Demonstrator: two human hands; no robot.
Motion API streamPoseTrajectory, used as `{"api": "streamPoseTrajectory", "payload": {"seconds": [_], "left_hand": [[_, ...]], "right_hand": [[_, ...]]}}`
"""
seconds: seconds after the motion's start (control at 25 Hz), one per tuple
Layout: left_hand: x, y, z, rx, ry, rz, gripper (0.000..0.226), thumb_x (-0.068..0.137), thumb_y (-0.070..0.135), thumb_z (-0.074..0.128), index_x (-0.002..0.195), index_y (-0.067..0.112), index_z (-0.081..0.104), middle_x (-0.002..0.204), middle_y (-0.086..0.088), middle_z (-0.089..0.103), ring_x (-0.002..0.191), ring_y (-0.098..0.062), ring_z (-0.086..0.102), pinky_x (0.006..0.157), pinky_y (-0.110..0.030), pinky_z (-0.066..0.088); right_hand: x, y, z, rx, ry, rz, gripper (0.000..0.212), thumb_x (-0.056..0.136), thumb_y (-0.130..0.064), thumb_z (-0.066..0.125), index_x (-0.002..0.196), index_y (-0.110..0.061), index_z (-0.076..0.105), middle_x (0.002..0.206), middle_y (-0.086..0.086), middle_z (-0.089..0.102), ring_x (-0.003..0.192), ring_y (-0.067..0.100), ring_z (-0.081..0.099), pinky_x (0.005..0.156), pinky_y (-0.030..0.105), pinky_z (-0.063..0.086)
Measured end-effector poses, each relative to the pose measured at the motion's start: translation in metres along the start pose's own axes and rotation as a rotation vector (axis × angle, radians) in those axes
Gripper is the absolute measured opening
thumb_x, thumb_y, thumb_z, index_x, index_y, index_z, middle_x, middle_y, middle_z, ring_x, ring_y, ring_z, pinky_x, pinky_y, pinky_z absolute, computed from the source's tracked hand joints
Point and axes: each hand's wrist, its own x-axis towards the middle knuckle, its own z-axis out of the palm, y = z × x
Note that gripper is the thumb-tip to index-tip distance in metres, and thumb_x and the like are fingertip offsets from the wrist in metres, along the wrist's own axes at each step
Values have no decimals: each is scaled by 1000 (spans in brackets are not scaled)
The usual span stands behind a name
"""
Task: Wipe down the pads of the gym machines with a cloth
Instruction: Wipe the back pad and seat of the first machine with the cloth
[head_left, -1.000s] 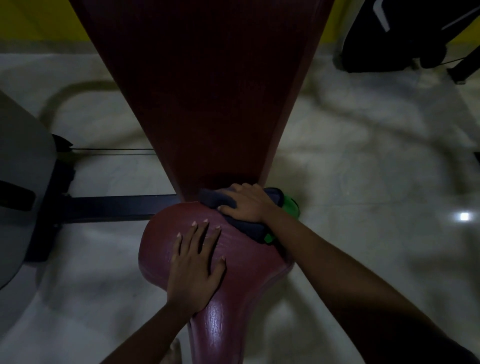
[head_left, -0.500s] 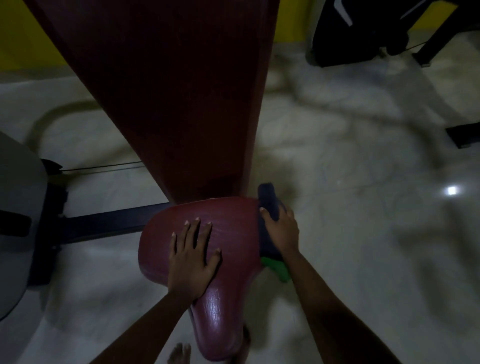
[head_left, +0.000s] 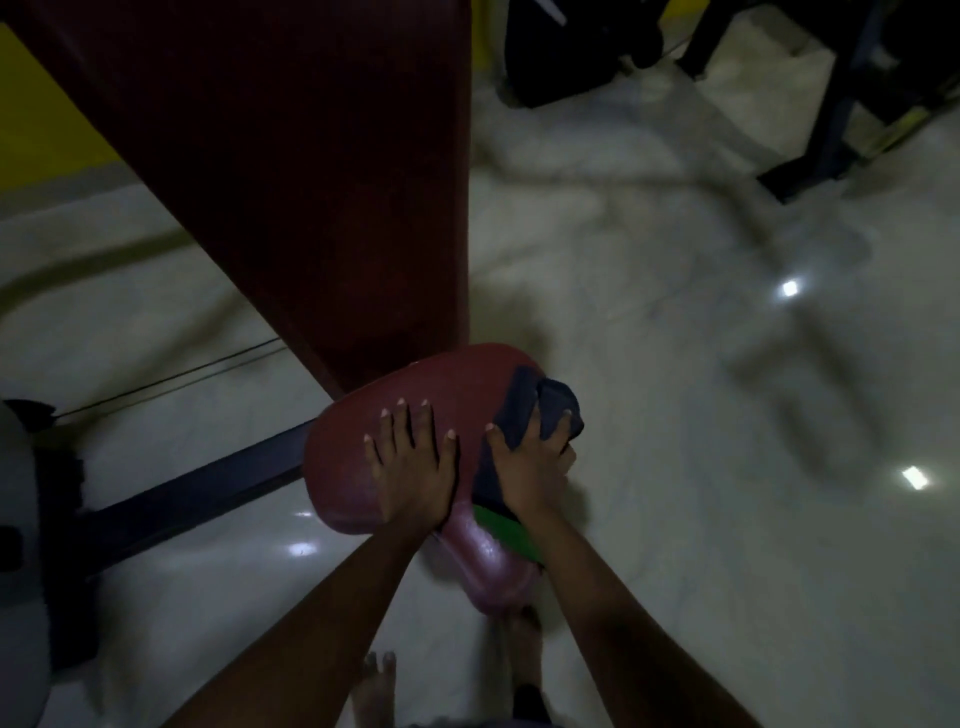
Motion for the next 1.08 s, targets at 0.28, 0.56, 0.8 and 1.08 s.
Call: {"api": "streamPoseTrajectory", "payload": {"seconds": [0.28, 0.56, 0.8, 1.08], "left_hand": [[-4, -46, -9, 15, -130, 315, 98, 70, 78, -4, 150, 25, 14, 159, -7, 8, 147, -26, 0, 117, -43, -2], [-4, -44, -6, 14, -82, 323, 87, 75, 67, 3, 150, 24, 18, 158, -8, 12, 147, -26, 3, 117, -42, -1], [-4, -41, -17, 16, -227, 307, 89, 75, 68, 7, 150, 21, 11, 159, -9, 2, 147, -27, -5, 116, -40, -6], [-74, -63, -19, -704, 155, -83, 43, 97, 8, 44, 139, 0, 38, 145, -17, 37, 136, -27, 32, 108, -19, 14]], "right_hand": [[-67, 33, 0, -69, 13, -166, 64, 92, -48, 46, 147, -27, 19, 155, 6, 14, 128, 33, 36, 100, 38, 37], [-31, 8, 6, -100, 3, -45, 69, 92, -49, 46, 148, -31, 11, 155, 14, 9, 131, 41, 31, 101, 45, 36], [-113, 54, 10, -395, 178, -351, 60, 81, -56, 35, 127, -20, 50, 125, 18, 56, 98, 39, 60, 74, 45, 52], [-92, 36, 2, -1075, -53, -882, 76, 59, -66, 69, 128, -42, 51, 139, 3, 50, 114, 33, 57, 88, 54, 47]]}}
